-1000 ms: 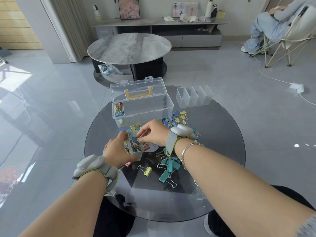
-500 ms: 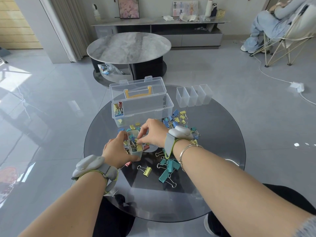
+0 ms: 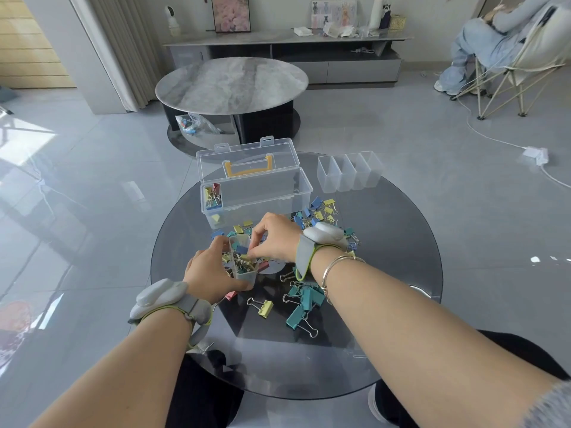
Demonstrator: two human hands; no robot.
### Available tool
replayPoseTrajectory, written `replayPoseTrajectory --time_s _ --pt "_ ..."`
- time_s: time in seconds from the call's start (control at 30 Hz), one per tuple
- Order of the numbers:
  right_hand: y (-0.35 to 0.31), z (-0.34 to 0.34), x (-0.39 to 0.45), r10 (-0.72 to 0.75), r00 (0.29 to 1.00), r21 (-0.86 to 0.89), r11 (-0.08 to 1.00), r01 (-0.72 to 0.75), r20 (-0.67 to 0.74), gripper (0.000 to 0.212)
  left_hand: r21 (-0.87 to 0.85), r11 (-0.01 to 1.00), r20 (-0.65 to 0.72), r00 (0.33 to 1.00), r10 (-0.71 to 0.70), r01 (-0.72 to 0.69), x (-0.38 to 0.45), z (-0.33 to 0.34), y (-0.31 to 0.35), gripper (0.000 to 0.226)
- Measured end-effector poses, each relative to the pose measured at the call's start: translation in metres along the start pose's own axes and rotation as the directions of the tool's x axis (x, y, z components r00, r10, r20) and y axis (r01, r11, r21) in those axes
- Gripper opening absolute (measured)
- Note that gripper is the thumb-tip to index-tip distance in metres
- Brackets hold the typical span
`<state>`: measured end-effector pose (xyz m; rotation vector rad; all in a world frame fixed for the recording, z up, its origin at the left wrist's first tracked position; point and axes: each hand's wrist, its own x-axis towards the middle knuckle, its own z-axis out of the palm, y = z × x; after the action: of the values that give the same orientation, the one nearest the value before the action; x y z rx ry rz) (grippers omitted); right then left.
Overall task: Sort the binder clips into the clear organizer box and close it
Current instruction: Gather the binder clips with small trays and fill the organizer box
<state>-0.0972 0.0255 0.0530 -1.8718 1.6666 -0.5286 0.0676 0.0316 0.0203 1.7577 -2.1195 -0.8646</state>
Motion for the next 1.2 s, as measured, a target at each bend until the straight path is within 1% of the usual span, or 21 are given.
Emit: replayPoseTrajectory --time_s 0.07,0.1,0.13,0.17,0.23,0.27,0.33,0.4,0.53,0.73,0.8,0.83,0.87,0.93,1.0,1.03,1.07,1.1,1.2 --pt "0.003 -0.005 0.002 0.055 0.997 0.082 0.995 -0.050 -0.058 0.006 -0.002 1.000 0.005 1.000 -0.003 0.003 0.001 -0.001 -0.001 0.084" --pt "0.006 -0.007 0.002 0.081 0.993 0.075 0.994 -0.075 -0.081 0.008 -0.001 1.000 0.006 1.000 -0.004 0.004 0.001 -0.002 -0.002 0.085" --pt "0.010 -0.007 0.001 0.098 0.993 0.021 0.995 -0.097 -0.065 0.012 0.003 1.000 0.008 1.000 -0.005 0.005 0.002 -0.003 -0.003 0.085" --pt "0.013 -0.006 -0.001 0.106 0.994 -0.065 0.992 -0.106 -0.014 0.019 0.009 1.000 0.012 1.000 -0.005 0.005 0.002 -0.004 -0.004 0.085" --pt "0.018 0.002 -0.006 0.109 0.986 -0.258 0.963 -0.074 0.123 0.040 0.022 1.000 0.012 1.000 -0.002 0.001 0.003 -0.006 -0.006 0.084" --pt "0.018 0.007 -0.007 0.106 0.981 -0.330 0.943 -0.047 0.162 0.049 0.025 1.000 0.007 1.000 0.002 -0.002 0.003 -0.007 -0.007 0.084" --pt "0.018 0.017 -0.006 0.086 0.982 -0.393 0.920 -0.012 0.171 0.055 0.027 1.000 0.012 1.000 0.007 -0.008 0.003 -0.007 -0.008 0.085" --pt "0.018 0.024 -0.003 0.062 0.985 -0.432 0.902 0.015 0.163 0.053 0.023 1.000 0.019 1.000 0.016 -0.017 0.003 -0.007 -0.009 0.085" --pt "0.017 0.030 0.003 0.014 0.989 -0.500 0.864 0.061 0.144 0.036 0.036 0.999 0.024 0.999 0.021 -0.021 0.004 -0.008 -0.012 0.088" --pt "0.027 0.029 0.003 0.009 0.997 -0.573 0.819 0.040 0.082 0.023 0.037 0.999 0.032 0.999 0.022 -0.023 0.005 -0.007 -0.013 0.088" --pt "0.030 0.029 0.002 0.002 0.998 -0.539 0.842 0.029 0.056 0.021 0.036 0.999 0.034 0.999 0.022 -0.023 0.005 -0.007 -0.014 0.088" --pt "0.030 0.029 0.001 0.006 0.999 -0.481 0.877 0.013 0.037 0.019 0.037 0.999 0.035 0.999 0.022 -0.024 0.005 -0.007 -0.014 0.088" --pt "0.029 0.028 -0.001 0.022 1.000 -0.385 0.923 -0.019 0.003 0.016 0.039 0.999 0.034 0.999 0.025 -0.026 0.005 -0.007 -0.014 0.088" --pt "0.023 0.022 -0.002 0.081 0.992 -0.113 0.989 -0.092 -0.100 0.012 0.042 0.999 0.029 0.999 0.027 -0.028 0.004 -0.007 -0.013 0.088" --pt "0.014 0.014 -0.002 0.110 0.975 0.147 0.986 -0.082 -0.192 0.011 0.044 0.999 0.029 0.999 0.024 -0.025 0.004 -0.007 -0.013 0.088" --pt "0.008 0.010 -0.001 0.100 0.974 0.230 0.972 -0.051 -0.203 0.010 0.044 0.999 0.027 0.999 0.022 -0.023 0.003 -0.007 -0.013 0.088" --pt "0.003 0.006 -0.001 0.076 0.978 0.273 0.962 -0.021 -0.192 0.009 0.044 0.999 0.023 0.999 0.023 -0.024 0.003 -0.007 -0.013 0.087" --pt "-0.002 0.004 -0.001 0.047 0.986 0.280 0.960 0.001 -0.163 0.008 0.045 0.999 0.019 1.000 0.025 -0.026 0.003 -0.007 -0.013 0.086" --pt "-0.008 0.004 -0.003 -0.014 0.998 0.209 0.978 0.026 -0.058 0.011 0.048 0.998 0.008 1.000 0.029 -0.030 0.002 -0.007 -0.012 0.085"
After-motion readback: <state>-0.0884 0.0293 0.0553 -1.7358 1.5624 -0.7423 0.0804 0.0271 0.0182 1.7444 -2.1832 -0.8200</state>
